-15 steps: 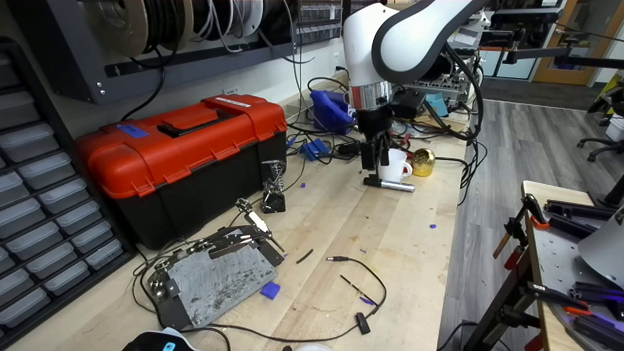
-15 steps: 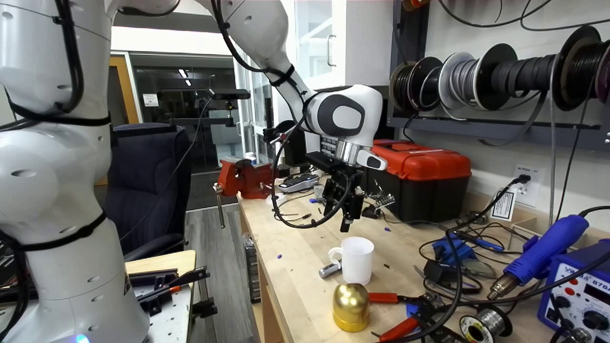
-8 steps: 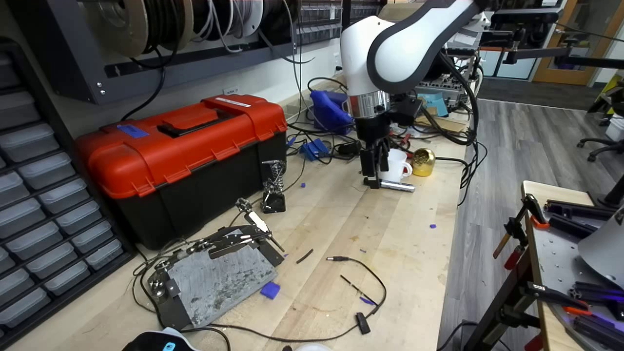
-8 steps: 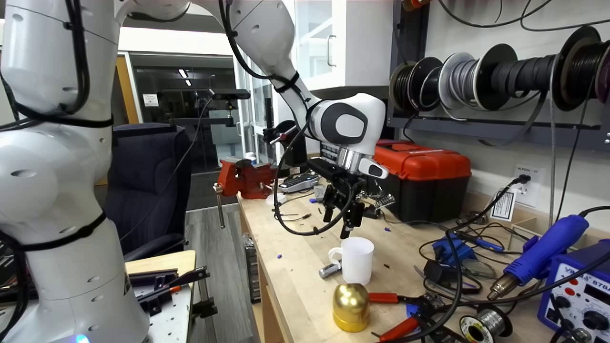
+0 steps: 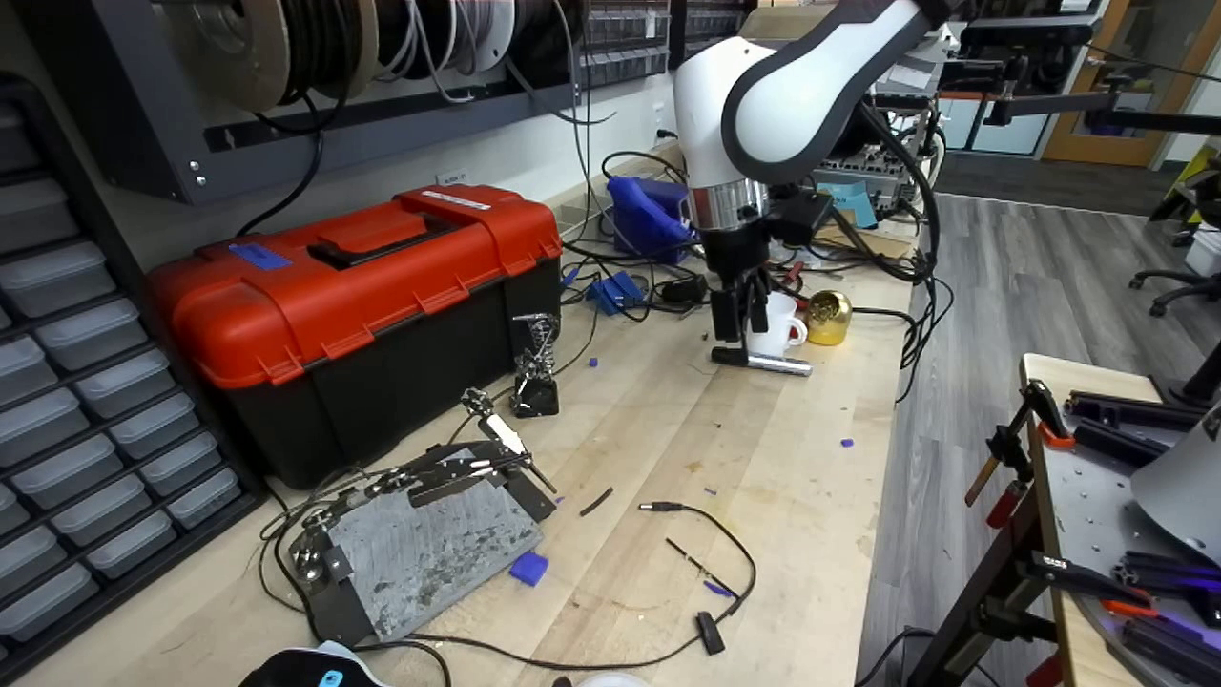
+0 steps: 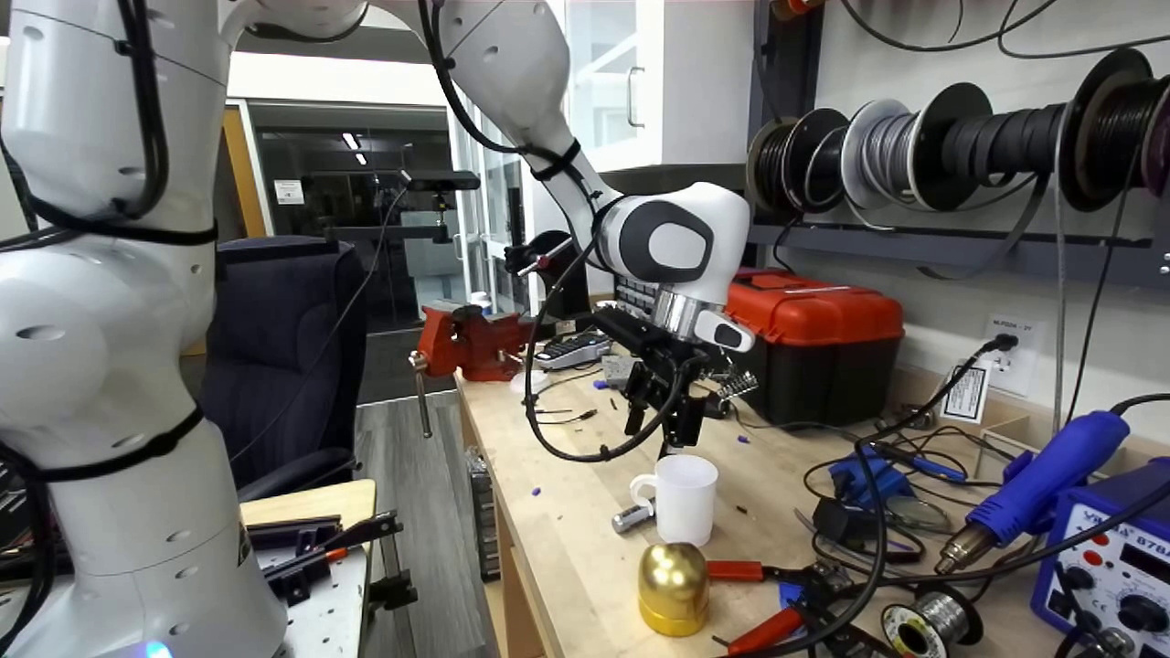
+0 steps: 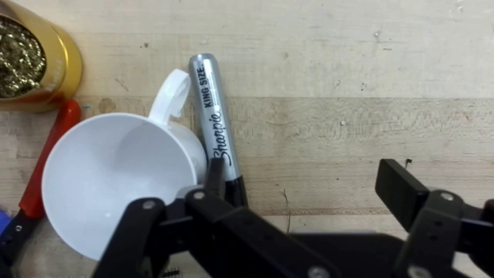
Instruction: Put the marker in the mug cup
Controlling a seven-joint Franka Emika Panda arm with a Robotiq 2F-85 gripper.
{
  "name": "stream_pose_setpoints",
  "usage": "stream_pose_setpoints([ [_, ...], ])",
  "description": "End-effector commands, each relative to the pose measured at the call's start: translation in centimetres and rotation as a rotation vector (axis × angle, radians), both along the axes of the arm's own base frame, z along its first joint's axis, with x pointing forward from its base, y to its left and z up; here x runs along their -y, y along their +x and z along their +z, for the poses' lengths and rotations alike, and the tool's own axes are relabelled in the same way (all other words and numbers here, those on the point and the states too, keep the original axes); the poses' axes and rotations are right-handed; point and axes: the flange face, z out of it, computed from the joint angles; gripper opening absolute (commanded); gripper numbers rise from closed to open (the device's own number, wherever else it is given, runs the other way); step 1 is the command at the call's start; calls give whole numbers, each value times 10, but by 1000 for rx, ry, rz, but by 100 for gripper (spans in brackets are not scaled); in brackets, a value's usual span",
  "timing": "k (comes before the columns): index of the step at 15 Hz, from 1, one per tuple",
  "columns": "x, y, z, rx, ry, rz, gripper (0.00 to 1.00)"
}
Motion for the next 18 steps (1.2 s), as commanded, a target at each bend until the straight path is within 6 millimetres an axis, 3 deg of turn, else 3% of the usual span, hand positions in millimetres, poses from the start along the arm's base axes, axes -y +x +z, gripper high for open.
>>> stream_pose_setpoints([
  [1, 9, -5, -2, -6, 0, -23, 100],
  [9, 27, -6, -11, -27, -16, -62, 100],
  [14, 10, -4, 12, 27, -28, -19, 100],
  [18, 6, 2, 17, 33, -64, 36, 100],
])
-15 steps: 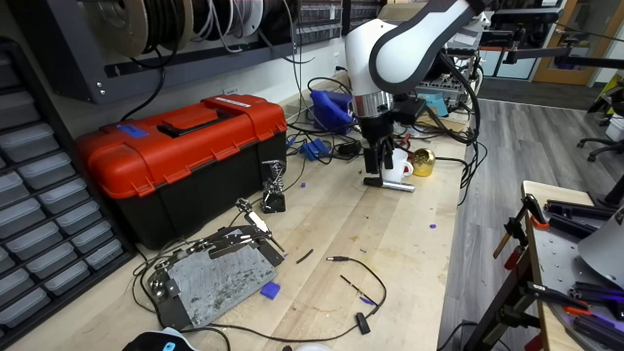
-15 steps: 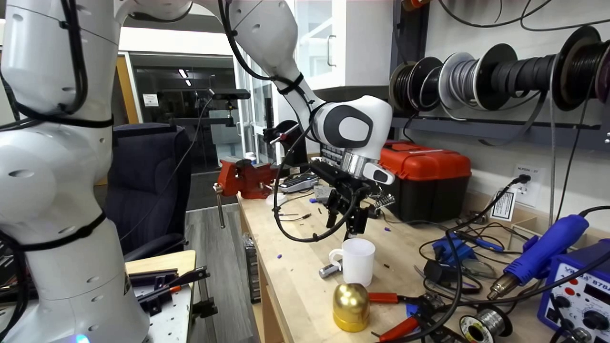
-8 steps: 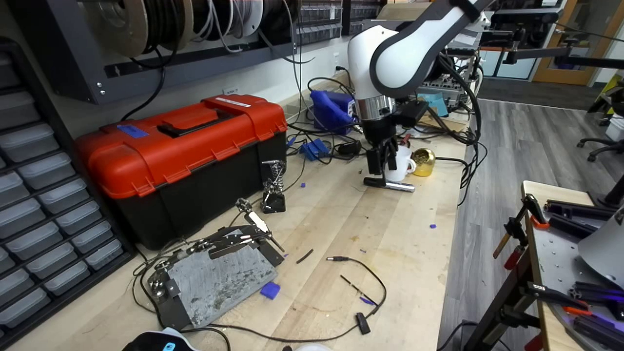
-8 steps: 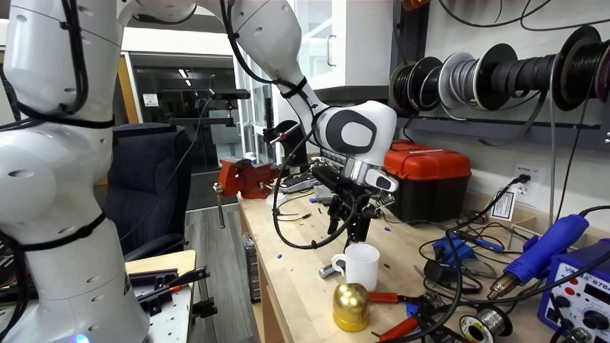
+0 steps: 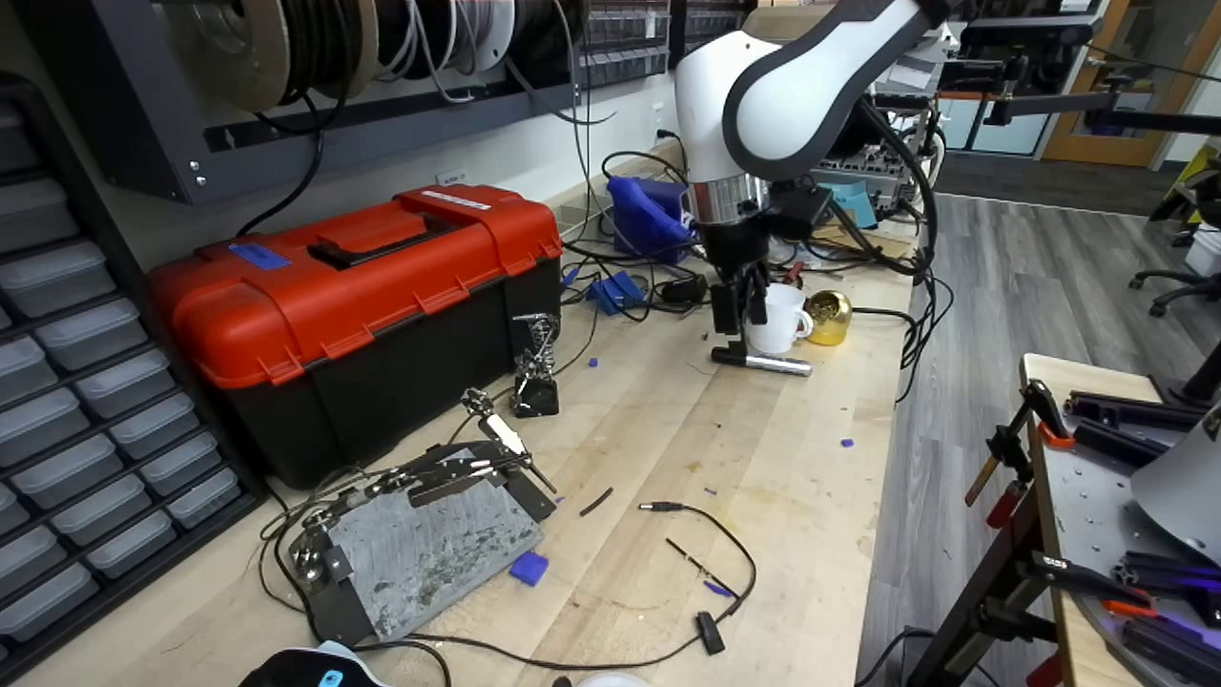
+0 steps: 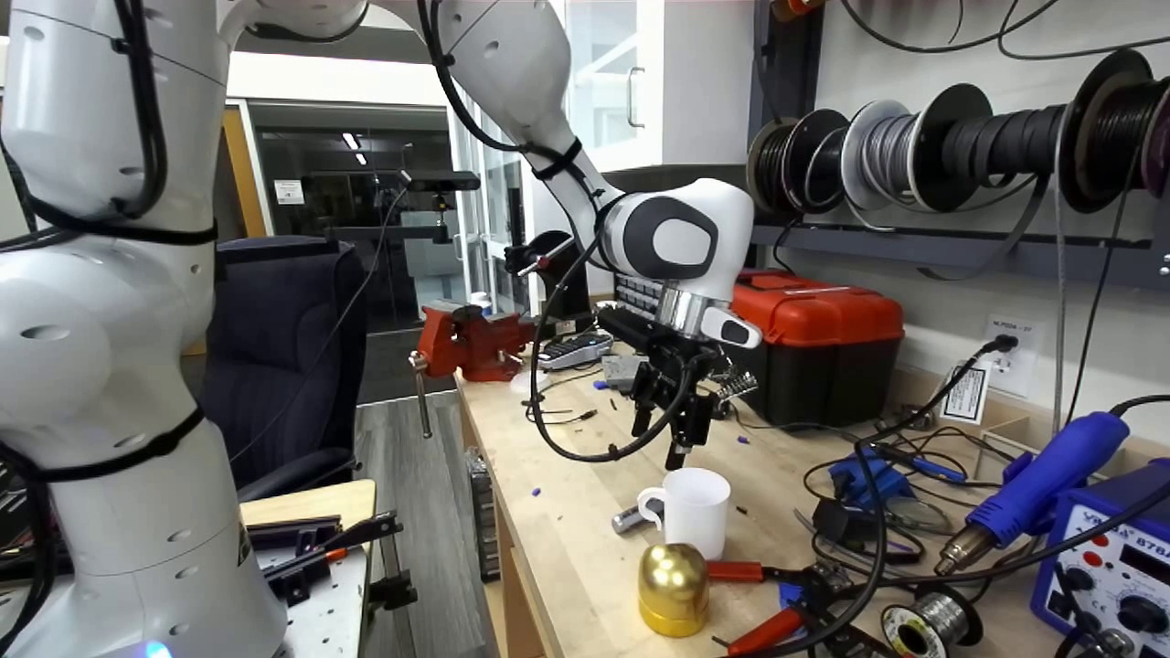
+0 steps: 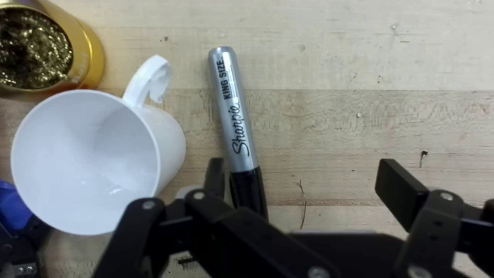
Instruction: Put the marker in the mug cup
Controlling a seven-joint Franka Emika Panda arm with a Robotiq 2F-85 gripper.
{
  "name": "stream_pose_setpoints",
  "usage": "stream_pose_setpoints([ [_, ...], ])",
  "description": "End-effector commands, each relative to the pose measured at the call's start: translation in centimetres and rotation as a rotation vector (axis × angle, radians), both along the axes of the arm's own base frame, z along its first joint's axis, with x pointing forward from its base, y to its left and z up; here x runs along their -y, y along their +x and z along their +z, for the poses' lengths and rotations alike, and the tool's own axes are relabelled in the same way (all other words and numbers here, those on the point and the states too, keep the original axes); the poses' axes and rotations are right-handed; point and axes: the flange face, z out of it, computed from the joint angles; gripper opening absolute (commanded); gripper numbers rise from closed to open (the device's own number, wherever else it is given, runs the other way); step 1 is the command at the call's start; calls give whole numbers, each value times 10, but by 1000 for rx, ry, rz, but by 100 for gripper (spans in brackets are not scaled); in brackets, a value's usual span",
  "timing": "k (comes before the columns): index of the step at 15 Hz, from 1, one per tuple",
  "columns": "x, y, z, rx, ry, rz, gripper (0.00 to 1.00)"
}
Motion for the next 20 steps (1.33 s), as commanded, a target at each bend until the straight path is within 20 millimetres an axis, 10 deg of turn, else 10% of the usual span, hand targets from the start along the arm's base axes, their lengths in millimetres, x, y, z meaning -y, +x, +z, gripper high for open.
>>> stream_pose_setpoints([
  [1, -1, 0, 10, 15, -50, 50, 100],
  [20, 0, 36, -27, -57, -51, 107, 100],
])
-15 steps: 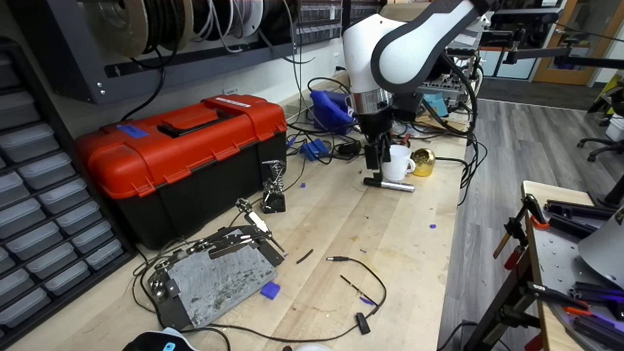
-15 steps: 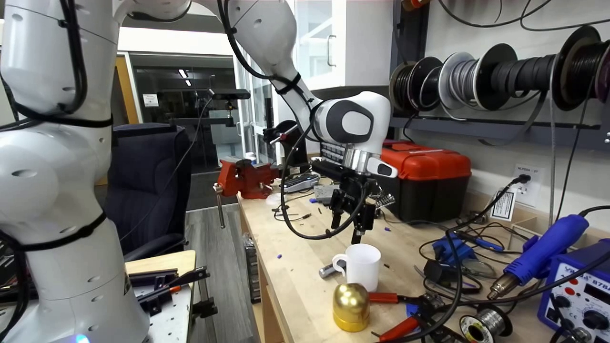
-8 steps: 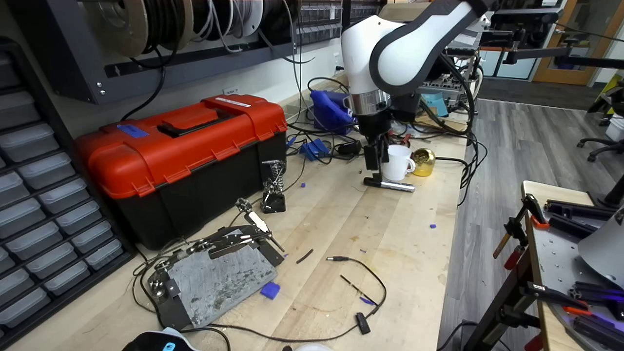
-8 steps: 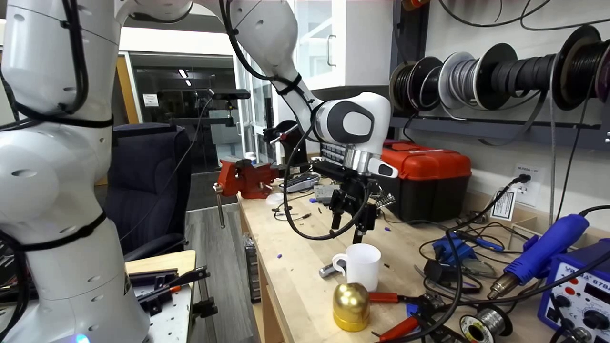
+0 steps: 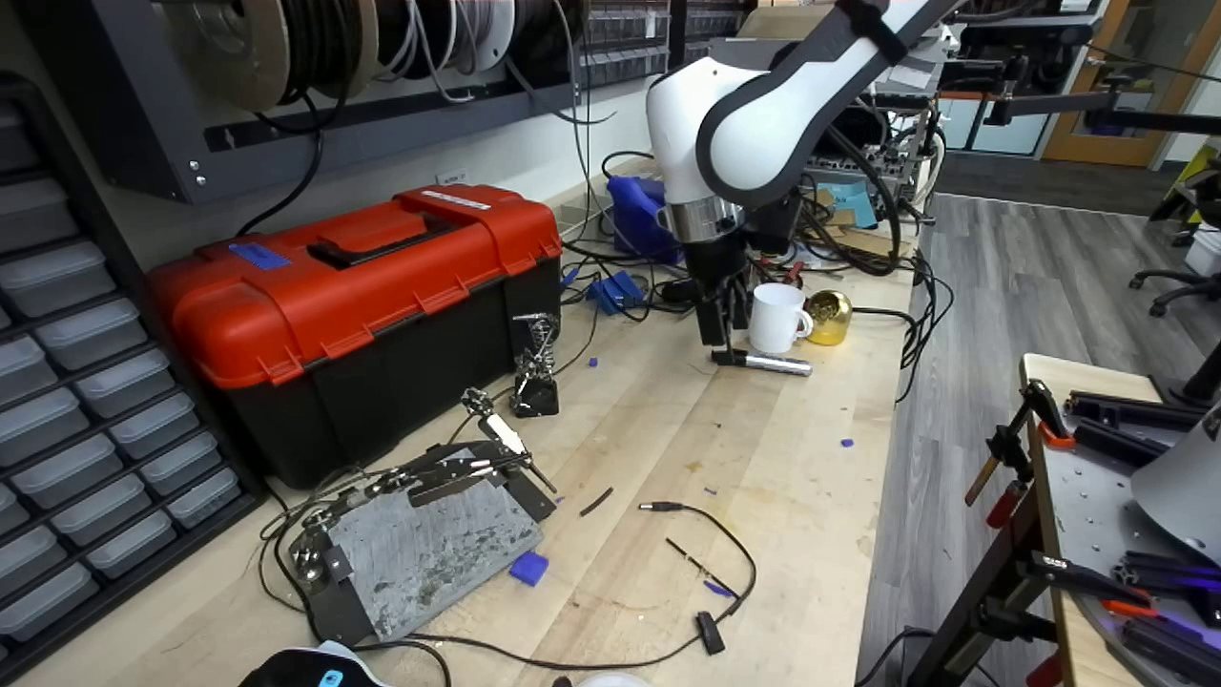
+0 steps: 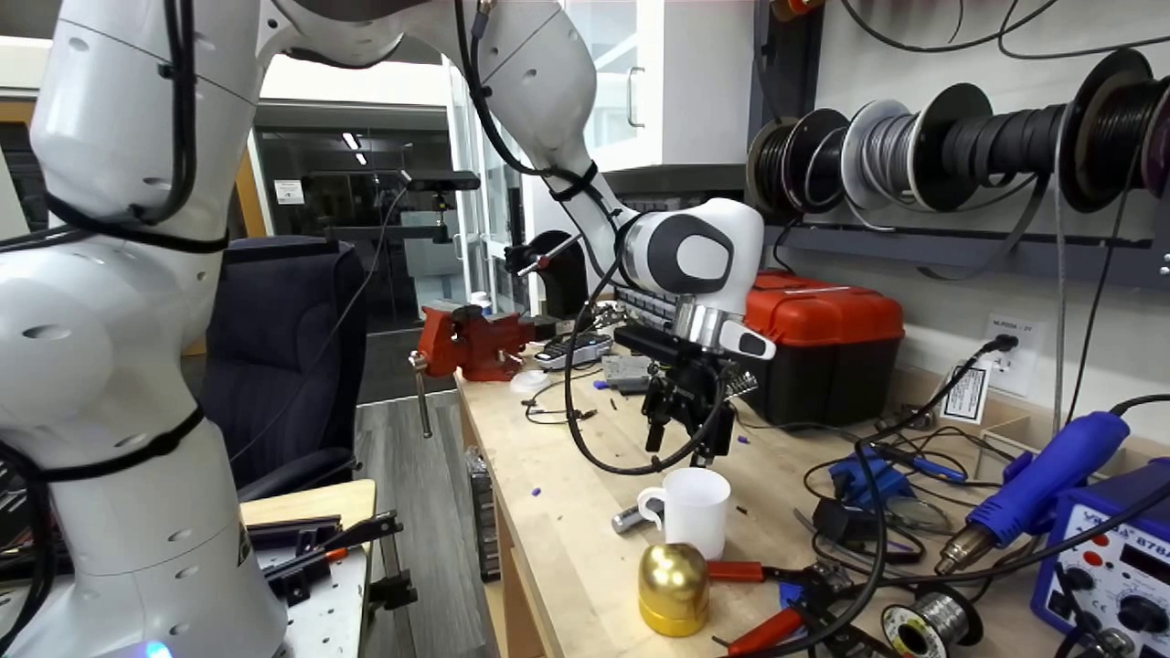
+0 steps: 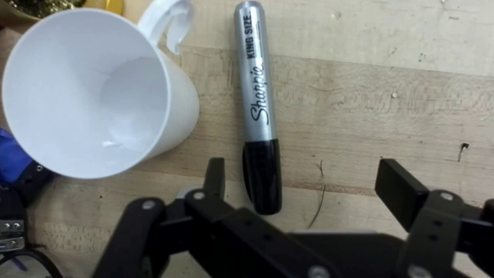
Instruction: Put the marker in the mug cup
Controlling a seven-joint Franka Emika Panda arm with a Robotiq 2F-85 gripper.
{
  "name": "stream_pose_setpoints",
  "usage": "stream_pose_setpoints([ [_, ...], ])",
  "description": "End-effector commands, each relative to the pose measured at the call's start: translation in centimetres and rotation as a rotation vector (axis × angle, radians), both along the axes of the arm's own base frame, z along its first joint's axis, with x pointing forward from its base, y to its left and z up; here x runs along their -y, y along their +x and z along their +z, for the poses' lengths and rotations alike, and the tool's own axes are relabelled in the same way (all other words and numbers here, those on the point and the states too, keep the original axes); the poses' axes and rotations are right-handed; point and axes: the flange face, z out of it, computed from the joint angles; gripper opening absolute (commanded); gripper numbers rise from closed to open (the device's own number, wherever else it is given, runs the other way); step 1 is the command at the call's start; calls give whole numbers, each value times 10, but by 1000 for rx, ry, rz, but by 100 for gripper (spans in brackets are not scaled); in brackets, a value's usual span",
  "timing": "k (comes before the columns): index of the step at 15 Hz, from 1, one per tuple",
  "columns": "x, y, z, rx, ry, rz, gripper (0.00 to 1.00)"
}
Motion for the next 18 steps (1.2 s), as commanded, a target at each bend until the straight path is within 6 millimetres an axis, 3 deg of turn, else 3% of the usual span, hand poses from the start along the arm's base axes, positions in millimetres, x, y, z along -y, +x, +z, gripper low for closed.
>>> stream_pose_setpoints([
  [1, 3, 13, -6, -40, -14, 8, 100],
  [10, 8, 19, -26, -104, -21, -6, 100],
  [11, 9, 20, -27, -107, -19, -6, 75],
  [13, 10, 20, -28, -112, -20, -7, 68],
  [18, 12, 22, -27, -115, -22, -8, 31],
])
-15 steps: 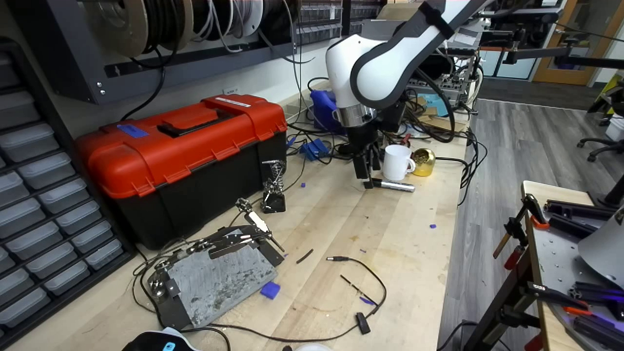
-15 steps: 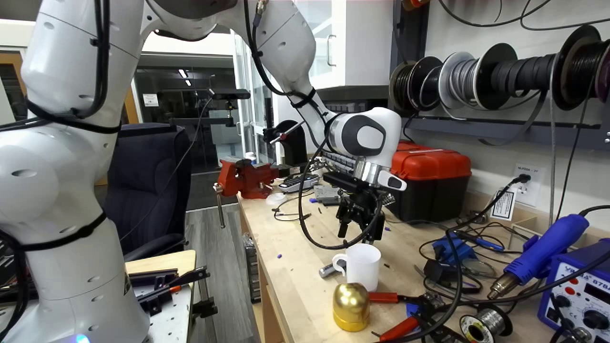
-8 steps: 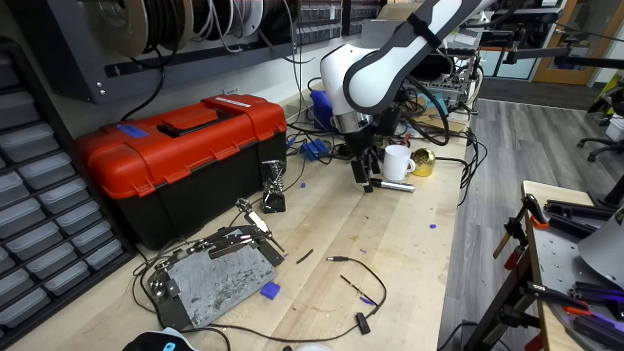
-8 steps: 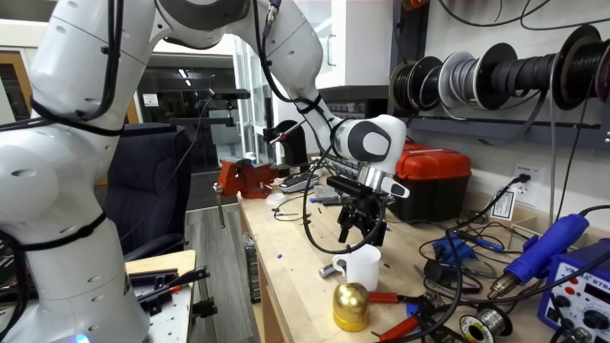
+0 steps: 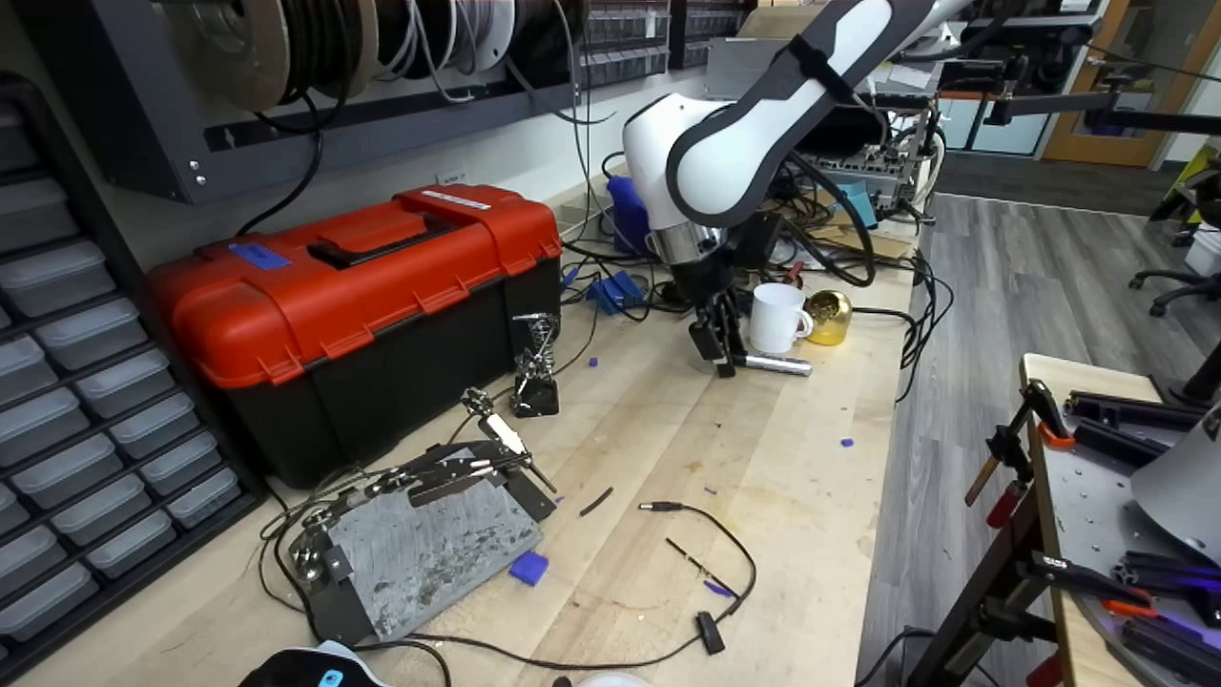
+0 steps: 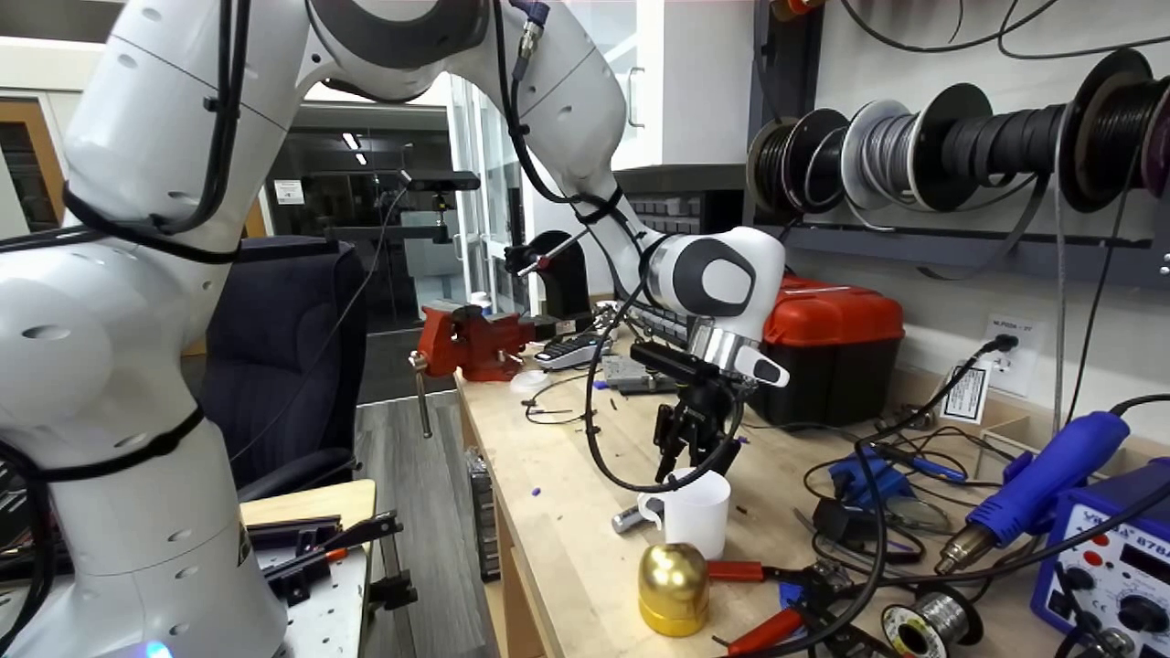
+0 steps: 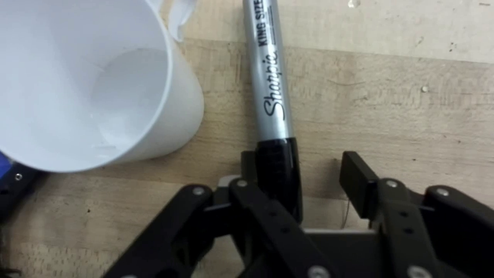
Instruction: Put the marker in the mug cup
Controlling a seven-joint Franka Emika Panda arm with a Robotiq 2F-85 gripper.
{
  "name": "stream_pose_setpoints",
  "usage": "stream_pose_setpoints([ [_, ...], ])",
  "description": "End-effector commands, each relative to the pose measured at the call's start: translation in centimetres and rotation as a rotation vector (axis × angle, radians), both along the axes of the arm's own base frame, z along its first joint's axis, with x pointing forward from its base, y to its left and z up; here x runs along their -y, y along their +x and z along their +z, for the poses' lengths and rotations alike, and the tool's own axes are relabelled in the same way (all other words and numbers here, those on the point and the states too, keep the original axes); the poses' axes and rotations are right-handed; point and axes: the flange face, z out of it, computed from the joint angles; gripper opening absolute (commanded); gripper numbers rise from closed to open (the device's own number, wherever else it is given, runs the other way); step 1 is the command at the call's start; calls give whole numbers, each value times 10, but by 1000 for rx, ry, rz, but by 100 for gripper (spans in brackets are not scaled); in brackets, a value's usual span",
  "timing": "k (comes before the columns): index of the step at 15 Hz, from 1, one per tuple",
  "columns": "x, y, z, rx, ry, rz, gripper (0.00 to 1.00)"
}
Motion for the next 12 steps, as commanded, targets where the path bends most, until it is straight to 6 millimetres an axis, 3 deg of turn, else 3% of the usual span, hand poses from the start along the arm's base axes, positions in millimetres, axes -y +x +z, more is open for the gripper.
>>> stream_pose_setpoints([
  [1, 6, 4, 6, -16, -7, 4, 23],
  [3, 7, 2, 11, -6, -2, 1, 8],
  [5, 7, 1, 14, 2, 5, 0, 0],
  [9, 7, -5, 30, 33, 11, -10, 4],
  [12, 12, -12, 55, 82, 1, -28, 4],
])
